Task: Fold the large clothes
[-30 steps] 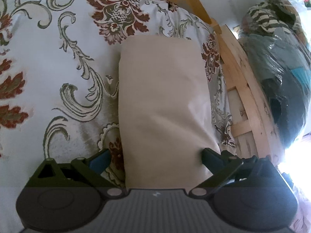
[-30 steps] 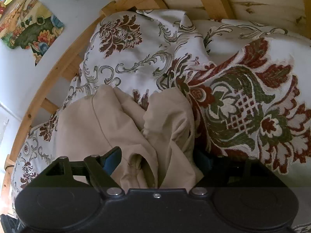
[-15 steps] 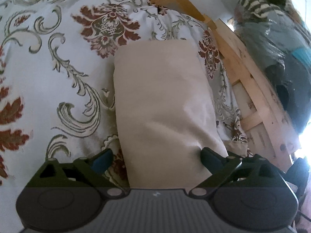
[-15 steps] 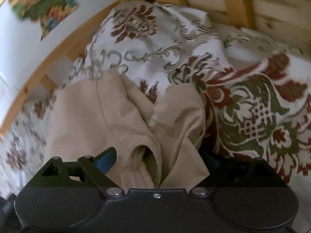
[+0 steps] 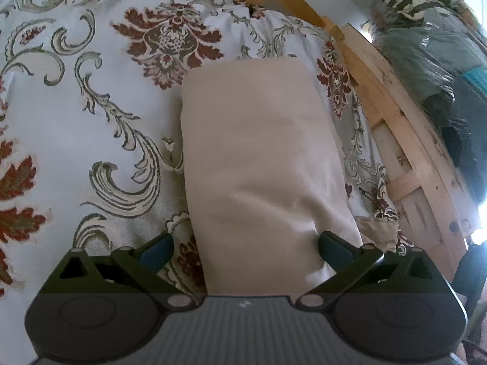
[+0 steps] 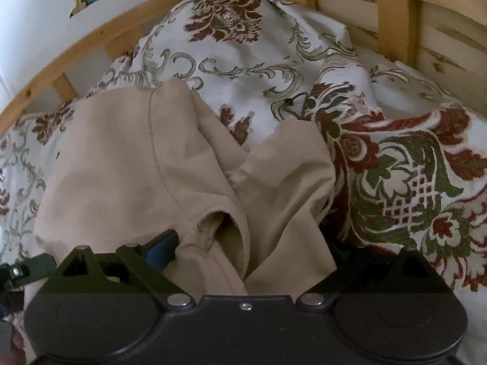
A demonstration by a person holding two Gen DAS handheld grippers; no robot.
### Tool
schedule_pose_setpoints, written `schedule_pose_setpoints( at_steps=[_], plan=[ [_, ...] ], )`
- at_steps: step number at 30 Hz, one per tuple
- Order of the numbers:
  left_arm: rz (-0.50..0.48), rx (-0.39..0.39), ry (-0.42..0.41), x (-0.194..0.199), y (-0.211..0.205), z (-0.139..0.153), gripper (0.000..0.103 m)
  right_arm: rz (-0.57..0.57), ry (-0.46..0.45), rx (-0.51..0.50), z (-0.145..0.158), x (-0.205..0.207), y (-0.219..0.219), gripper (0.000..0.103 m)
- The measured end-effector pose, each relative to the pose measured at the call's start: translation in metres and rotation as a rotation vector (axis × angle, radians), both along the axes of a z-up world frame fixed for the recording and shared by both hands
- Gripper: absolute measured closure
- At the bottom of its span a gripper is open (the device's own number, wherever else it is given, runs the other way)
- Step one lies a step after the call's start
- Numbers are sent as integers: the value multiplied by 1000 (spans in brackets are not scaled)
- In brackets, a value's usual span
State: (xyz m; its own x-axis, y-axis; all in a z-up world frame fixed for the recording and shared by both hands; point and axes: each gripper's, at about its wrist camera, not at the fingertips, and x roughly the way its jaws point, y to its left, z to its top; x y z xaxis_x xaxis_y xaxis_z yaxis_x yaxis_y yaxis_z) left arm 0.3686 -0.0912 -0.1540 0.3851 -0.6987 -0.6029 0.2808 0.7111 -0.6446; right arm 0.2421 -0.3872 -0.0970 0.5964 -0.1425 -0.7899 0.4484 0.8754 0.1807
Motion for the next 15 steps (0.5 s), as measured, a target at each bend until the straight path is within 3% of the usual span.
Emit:
schedule_pose_setpoints(
  at_steps=[4, 6, 10, 15],
  plan=[
    [-2, -35, 47, 4, 3, -7, 0, 2, 5, -14, -1, 1, 3, 6],
    [-5, -43, 57, 4, 3, -8, 2, -12, -2, -16, -1, 1, 3, 13],
    [-45, -126, 103, 7, 5, -11, 21, -11, -9, -16, 2, -2, 2, 25],
    [-47, -92, 67, 2, 1, -2, 34, 7, -49, 22, 8, -8, 2, 54]
  ],
)
